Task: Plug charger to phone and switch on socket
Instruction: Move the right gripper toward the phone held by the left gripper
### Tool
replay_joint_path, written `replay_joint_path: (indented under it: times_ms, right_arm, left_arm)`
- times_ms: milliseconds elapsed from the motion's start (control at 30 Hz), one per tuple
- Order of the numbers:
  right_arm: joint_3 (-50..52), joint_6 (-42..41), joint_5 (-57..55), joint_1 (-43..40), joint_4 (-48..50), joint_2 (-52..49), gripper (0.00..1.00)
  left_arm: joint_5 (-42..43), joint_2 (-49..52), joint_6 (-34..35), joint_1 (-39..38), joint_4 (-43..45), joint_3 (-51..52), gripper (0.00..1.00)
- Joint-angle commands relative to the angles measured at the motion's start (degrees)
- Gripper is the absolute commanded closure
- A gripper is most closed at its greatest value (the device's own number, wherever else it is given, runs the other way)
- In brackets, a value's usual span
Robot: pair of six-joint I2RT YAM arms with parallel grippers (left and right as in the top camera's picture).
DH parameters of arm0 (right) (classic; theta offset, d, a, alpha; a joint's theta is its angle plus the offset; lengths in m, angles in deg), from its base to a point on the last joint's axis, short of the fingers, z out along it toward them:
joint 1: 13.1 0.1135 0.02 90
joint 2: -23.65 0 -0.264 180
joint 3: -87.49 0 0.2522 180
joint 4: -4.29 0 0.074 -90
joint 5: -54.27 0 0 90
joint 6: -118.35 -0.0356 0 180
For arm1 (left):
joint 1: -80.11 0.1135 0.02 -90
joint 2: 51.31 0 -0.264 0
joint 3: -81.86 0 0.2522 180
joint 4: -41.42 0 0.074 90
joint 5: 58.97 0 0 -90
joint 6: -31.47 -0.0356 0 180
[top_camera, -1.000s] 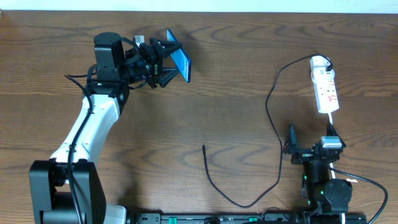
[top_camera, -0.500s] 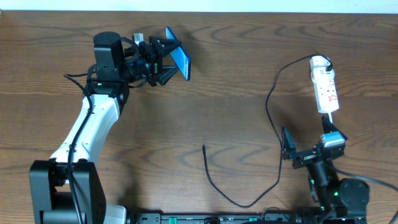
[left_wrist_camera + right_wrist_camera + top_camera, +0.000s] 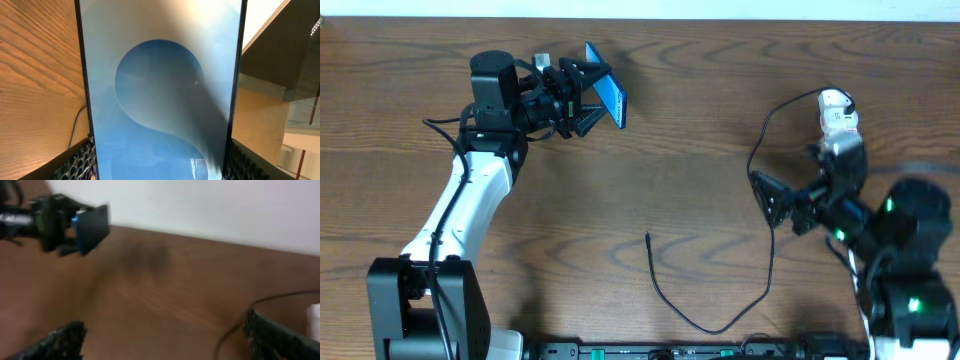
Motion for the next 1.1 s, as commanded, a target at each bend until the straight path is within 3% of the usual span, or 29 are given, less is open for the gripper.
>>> replay_joint_path:
  times_ms: [0, 167, 567, 800, 1067]
  right_arm:
    - [-6.99, 0.00, 10.84, 0.46, -3.15, -7.15, 0.01]
    - [-10.40, 0.00, 18.05, 0.44, -0.70, -15.12, 0.01]
    - [-10.38, -3.28, 17.75, 0.46, 2.29, -21.42, 0.01]
    - [-10.38, -4.31, 7.65, 2.82, 0.13, -22.45, 0.03]
    - [-10.38, -4.04, -5.03, 12.46, 0.28, -22.67, 0.06]
  left_arm:
    - [-0.35, -1.81, -1.03, -0.09, 0.74, -0.20, 0.93]
    - [-0.61, -1.81, -1.03, -0.09, 0.74, -0.20, 0.93]
    - [-5.35, -1.81, -1.20, -4.50, 0.76, -0.20, 0.93]
    - [-8.52, -1.81, -1.22, -8.07, 0.74, -0.20, 0.93]
    - [-11.50, -1.81, -1.16, -10.93, 0.74, -0.20, 0.93]
